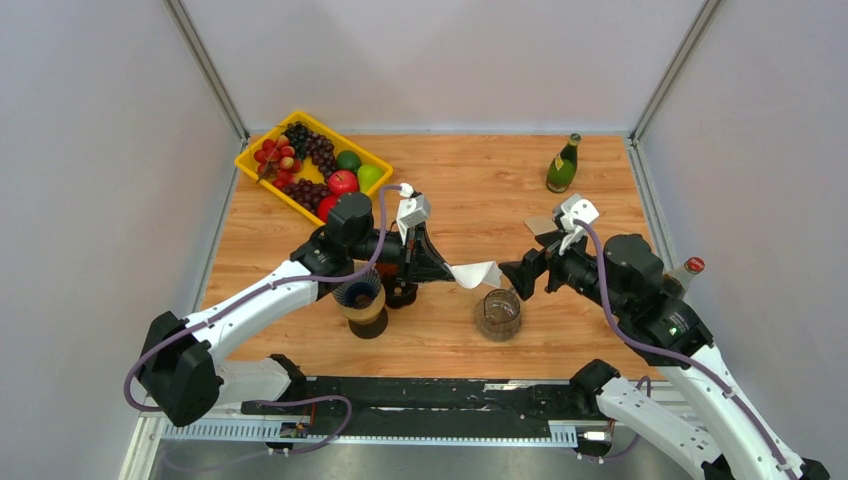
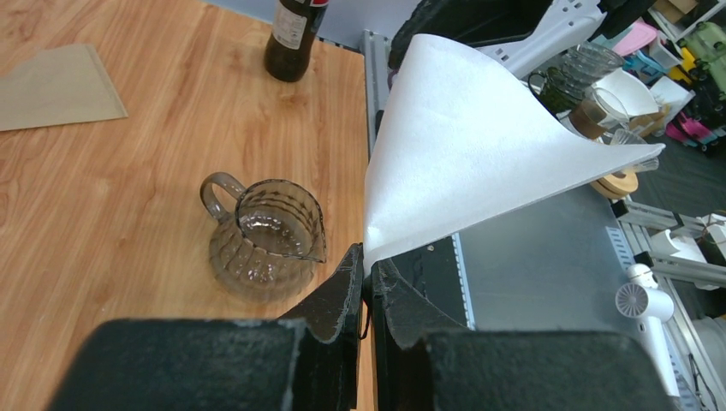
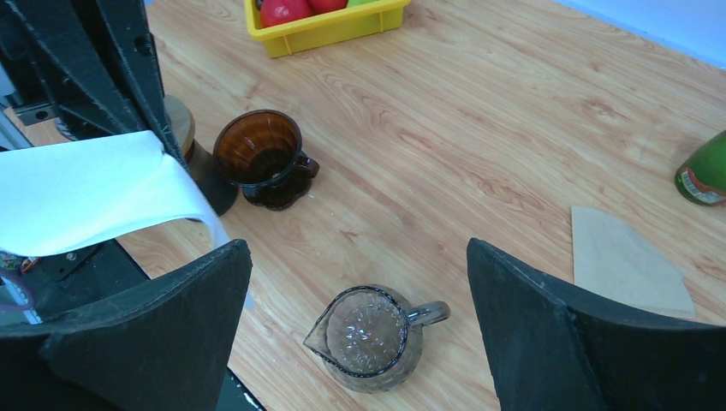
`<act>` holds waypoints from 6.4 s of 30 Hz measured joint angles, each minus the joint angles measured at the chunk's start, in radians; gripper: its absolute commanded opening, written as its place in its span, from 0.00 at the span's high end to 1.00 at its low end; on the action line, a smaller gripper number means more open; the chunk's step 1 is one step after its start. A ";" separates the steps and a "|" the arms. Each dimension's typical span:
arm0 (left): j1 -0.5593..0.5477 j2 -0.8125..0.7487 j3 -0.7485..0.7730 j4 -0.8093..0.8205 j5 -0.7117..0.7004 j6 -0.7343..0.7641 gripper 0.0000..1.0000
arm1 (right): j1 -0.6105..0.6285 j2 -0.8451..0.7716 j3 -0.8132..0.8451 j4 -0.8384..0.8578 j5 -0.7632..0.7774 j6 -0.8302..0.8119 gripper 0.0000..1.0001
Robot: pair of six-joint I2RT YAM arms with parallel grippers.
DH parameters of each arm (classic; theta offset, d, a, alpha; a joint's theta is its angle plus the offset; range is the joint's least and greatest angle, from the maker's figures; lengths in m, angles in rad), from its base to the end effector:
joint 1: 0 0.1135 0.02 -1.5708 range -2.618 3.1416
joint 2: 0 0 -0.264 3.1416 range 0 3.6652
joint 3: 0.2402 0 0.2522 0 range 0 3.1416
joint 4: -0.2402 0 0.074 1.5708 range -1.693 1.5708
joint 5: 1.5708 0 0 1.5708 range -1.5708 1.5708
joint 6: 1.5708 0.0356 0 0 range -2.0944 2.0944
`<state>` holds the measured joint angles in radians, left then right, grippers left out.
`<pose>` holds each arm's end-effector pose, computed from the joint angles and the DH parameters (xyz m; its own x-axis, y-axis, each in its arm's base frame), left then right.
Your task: Place the coffee filter in the dripper
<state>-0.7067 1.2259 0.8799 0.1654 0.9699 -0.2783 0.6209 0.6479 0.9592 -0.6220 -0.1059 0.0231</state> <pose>0.1894 -0.2003 0.3184 -0.4017 0.1388 -0.9052 0.9088 -0.0611 -0.4127 0.1023 0.0778 0.3715 -0.2639 -0.1605 -0.9511 -0.6544 0.7542 0.0543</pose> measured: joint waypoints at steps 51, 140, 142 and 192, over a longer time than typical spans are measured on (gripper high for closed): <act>0.000 0.018 0.023 -0.014 -0.019 0.003 0.90 | 0.000 -0.020 0.004 -0.056 -0.046 0.000 0.00; 0.000 0.048 -0.009 0.269 0.089 -0.297 0.00 | 0.000 0.005 -0.097 0.232 -0.396 0.029 1.00; 0.000 0.025 -0.010 0.251 0.036 -0.287 0.00 | 0.000 -0.002 -0.097 0.232 -0.365 0.056 1.00; 0.000 -0.006 -0.065 0.373 -0.370 -0.525 1.00 | 0.000 -0.072 -0.064 0.136 0.393 0.333 0.00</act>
<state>-0.7067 1.2198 0.8150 0.5388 0.6003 -0.8028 0.6205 0.5755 0.8955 -0.4862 0.2867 0.3565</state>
